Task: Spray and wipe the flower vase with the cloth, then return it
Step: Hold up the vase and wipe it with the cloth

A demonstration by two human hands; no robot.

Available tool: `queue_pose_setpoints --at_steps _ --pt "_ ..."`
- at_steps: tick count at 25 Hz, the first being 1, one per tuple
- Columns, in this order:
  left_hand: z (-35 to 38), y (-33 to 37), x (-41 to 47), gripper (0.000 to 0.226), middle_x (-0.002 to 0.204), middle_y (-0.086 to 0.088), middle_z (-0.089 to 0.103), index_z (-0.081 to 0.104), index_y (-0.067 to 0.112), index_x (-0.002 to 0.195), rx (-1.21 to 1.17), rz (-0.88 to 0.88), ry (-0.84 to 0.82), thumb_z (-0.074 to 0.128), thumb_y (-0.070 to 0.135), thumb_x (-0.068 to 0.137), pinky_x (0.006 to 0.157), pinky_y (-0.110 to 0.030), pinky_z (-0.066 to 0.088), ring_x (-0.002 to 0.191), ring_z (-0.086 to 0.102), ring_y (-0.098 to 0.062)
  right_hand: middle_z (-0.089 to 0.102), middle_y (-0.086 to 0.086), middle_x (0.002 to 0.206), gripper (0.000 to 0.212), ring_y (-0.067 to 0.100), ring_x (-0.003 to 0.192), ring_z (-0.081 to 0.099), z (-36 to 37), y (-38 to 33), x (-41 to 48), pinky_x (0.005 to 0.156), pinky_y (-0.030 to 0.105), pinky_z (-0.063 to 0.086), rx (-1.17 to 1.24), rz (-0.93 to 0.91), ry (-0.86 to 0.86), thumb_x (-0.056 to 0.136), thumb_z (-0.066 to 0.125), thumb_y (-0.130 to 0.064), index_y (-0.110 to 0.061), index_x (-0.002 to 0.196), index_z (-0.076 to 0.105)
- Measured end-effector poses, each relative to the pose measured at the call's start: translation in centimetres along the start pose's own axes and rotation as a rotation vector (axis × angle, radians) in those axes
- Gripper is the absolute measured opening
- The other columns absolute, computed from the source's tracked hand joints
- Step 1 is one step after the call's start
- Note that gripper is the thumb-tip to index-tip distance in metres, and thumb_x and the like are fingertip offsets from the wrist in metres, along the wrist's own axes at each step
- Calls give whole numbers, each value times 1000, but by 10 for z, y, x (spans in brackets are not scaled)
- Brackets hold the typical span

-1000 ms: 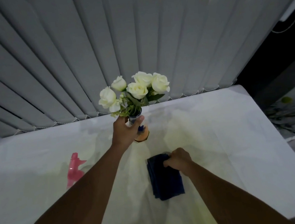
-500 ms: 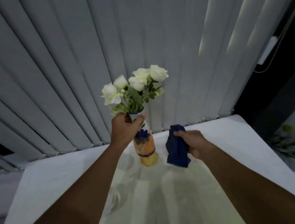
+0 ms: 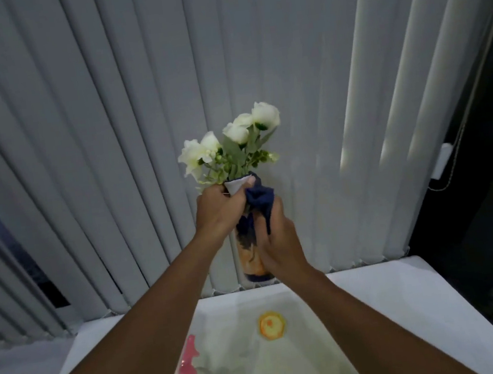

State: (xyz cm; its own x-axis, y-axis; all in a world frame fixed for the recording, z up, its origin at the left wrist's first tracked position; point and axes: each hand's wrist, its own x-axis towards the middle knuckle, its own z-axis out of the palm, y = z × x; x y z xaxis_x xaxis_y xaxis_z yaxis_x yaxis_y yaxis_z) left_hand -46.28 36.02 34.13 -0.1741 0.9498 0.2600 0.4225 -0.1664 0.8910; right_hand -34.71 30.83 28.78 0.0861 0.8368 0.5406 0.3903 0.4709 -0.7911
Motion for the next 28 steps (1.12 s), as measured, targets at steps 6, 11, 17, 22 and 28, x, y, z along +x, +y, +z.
queue_pose_setpoints --at_steps 6,11,17,22,28 --pt "-26 18 4 44 70 7 71 73 22 71 102 36 131 70 65 77 66 -30 52 78 70 -19 45 5 154 40 31 147 34 -1 47 -60 120 46 30 -471 -644 -217 94 54 -12 -8 134 61" --pt "-26 23 -2 49 70 2 75 77 14 75 127 127 116 71 63 77 69 -38 60 73 72 -18 48 6 151 42 33 133 51 -8 48 -62 96 44 54 -491 -587 -200 96 53 -19 -14 137 59" --pt "-28 45 -1 53 70 3 75 78 16 74 132 140 73 68 68 74 69 -37 60 72 72 -16 36 12 158 53 37 152 15 -9 -4 -9 118 57 30 -437 -567 -146 82 59 -10 -15 134 62" --pt "-42 46 3 47 75 7 77 80 18 79 74 117 98 72 64 76 77 -40 61 77 72 -13 51 11 148 48 27 148 32 -26 55 -59 112 52 41 -436 -794 -311 81 61 -5 -6 129 64" --pt "-39 62 -2 45 80 3 79 82 15 84 32 165 17 75 59 77 77 -40 60 78 73 -11 41 7 157 59 16 138 49 -24 5 -10 111 26 43 -48 -330 -54 93 44 -5 -17 151 39"
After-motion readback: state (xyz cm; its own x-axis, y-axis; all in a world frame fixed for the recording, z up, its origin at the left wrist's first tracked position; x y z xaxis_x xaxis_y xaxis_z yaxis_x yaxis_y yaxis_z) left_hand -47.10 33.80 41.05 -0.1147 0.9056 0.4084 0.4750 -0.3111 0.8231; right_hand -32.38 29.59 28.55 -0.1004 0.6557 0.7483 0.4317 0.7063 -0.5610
